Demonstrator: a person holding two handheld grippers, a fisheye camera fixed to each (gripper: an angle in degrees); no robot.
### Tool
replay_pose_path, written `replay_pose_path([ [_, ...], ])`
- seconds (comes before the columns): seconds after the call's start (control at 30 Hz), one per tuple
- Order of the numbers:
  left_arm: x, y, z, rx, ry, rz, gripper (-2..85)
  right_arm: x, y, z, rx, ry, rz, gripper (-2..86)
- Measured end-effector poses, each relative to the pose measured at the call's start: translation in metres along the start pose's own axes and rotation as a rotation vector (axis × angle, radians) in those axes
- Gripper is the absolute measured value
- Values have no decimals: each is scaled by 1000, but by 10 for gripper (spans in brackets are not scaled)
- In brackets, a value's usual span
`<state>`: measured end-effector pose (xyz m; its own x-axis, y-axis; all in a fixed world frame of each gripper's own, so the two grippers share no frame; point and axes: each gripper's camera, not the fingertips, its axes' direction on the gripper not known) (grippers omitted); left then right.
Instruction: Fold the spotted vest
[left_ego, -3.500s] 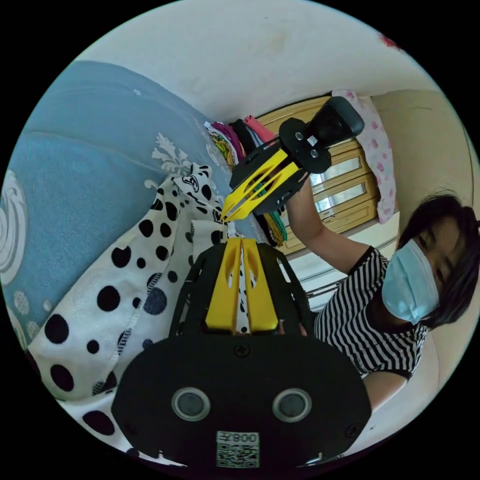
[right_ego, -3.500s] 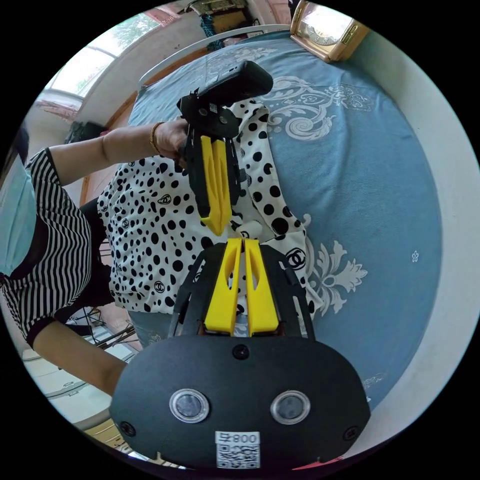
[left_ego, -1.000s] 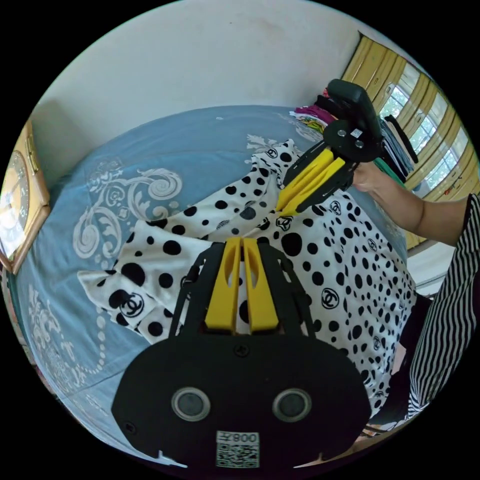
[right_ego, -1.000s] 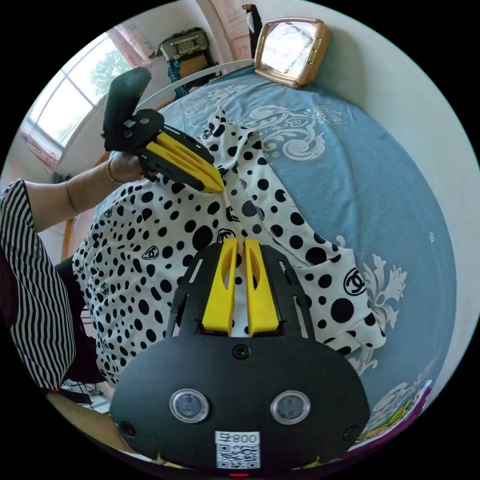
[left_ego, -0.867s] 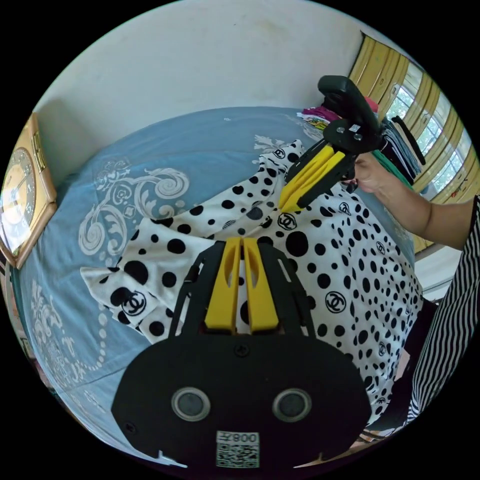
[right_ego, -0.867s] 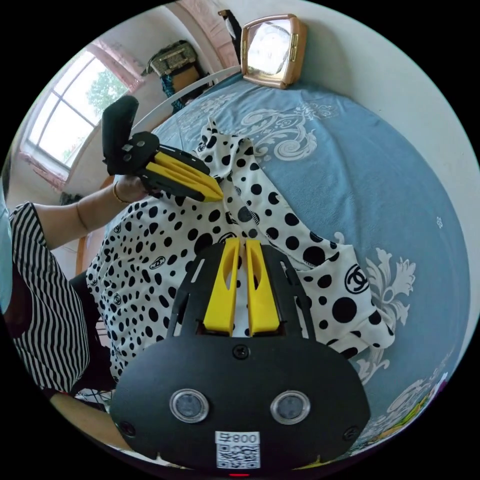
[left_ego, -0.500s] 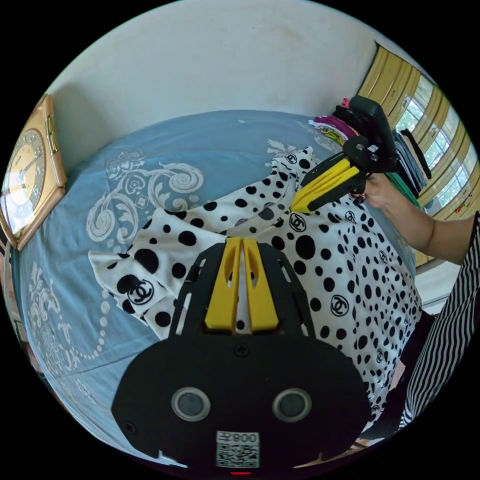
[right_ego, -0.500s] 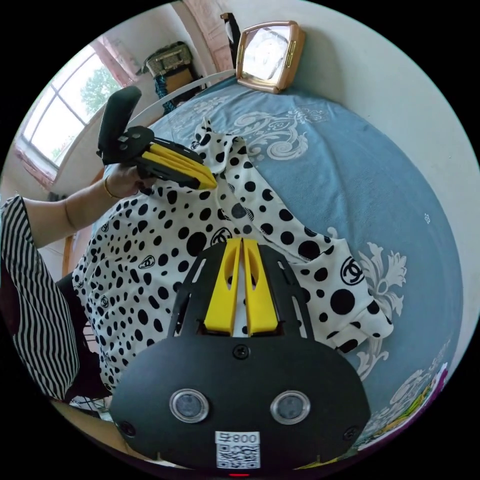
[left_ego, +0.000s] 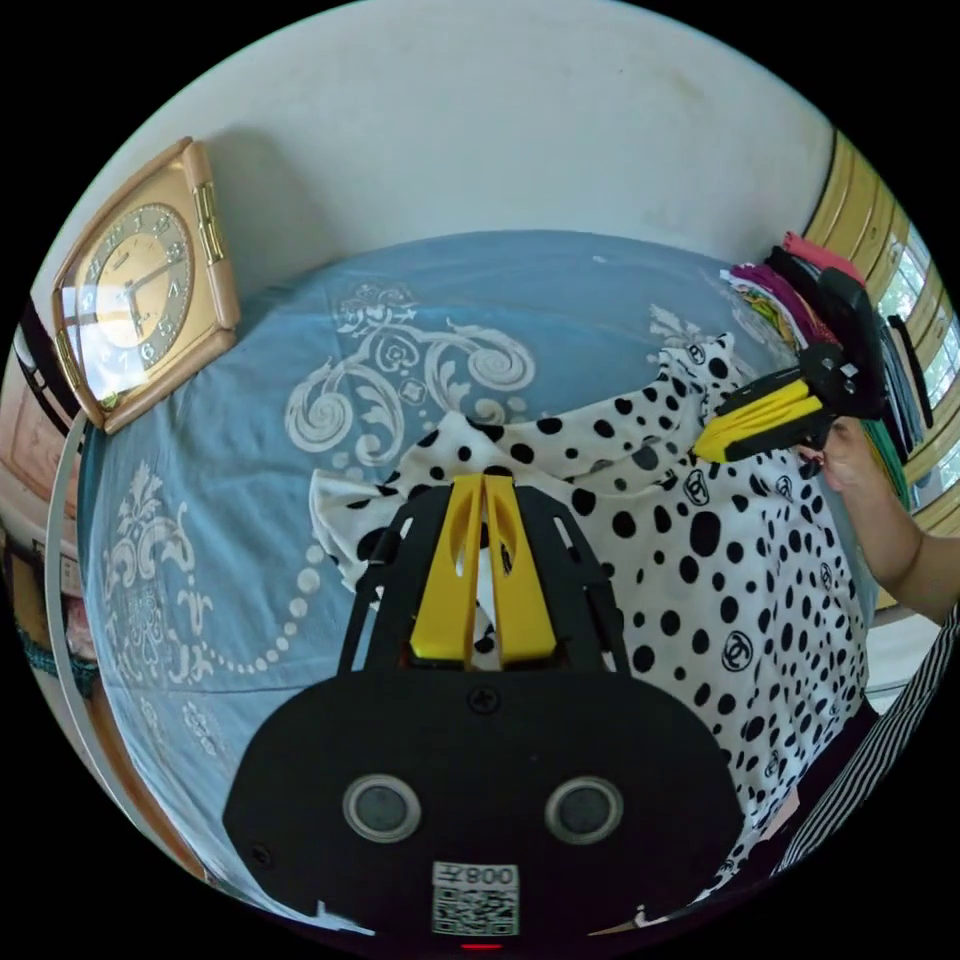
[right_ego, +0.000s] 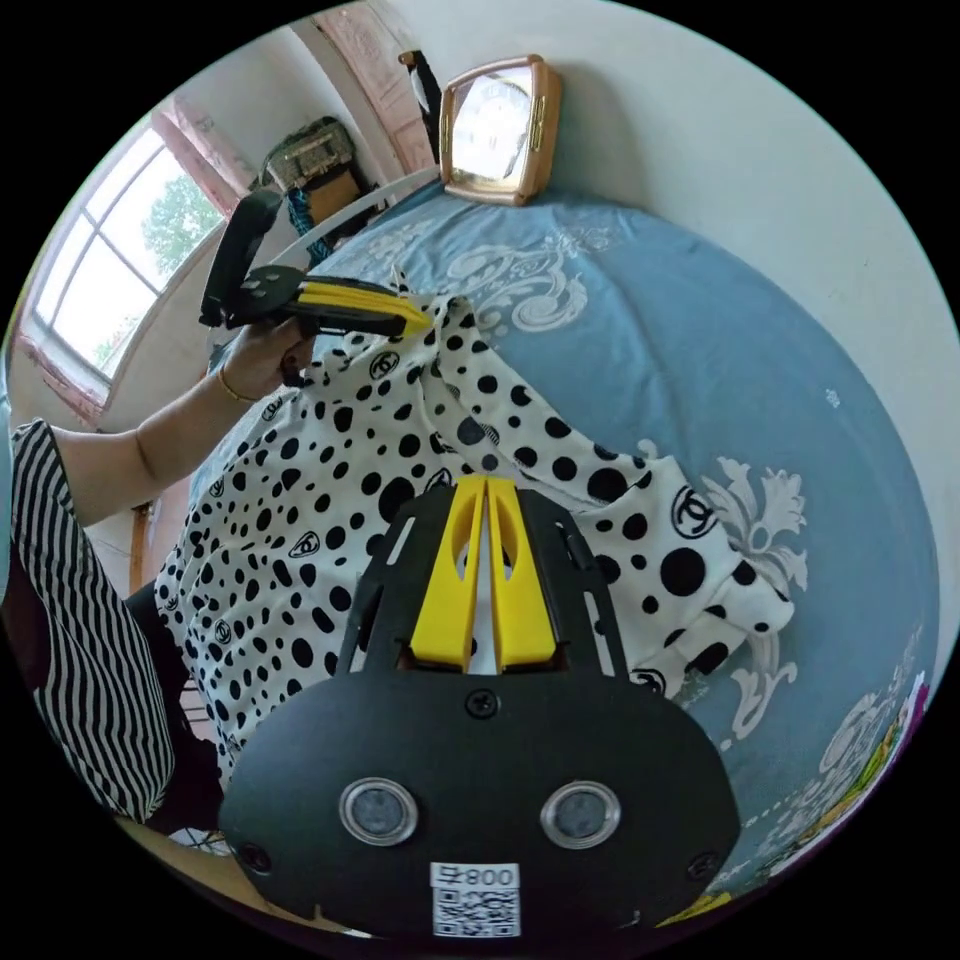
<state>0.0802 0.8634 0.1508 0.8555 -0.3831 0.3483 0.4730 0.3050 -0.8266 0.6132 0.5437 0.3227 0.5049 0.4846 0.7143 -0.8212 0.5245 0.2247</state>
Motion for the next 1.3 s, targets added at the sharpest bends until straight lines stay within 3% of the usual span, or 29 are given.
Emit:
replay_pose_path([
  [0.1,-4,1,-22,55,-65,9,3,9,18,-30,108,120,71,1],
  [0.2,-14,-6,-16,-28,-71,24,5,39,40,-41,144,219,217,2],
  [0.3,-26,-5,-27,-40,-31,-9,8,67,56,-37,76,130,308,3],
  [0.5,-55,44,-101,99,-80,-111,43,78,129,-93,307,278,457,19],
  [0.67,-114,88,-126,106,57,-338,88,113,157,-92,294,74,539,59],
  [0.83,-150,100,-119,92,288,-437,43,123,160,-81,233,51,540,34],
  [1.07,-160,120,-170,217,168,-443,17,121,201,-107,293,132,574,11],
  [1.3,-165,138,-193,195,183,-441,47,126,226,-103,268,68,602,27],
])
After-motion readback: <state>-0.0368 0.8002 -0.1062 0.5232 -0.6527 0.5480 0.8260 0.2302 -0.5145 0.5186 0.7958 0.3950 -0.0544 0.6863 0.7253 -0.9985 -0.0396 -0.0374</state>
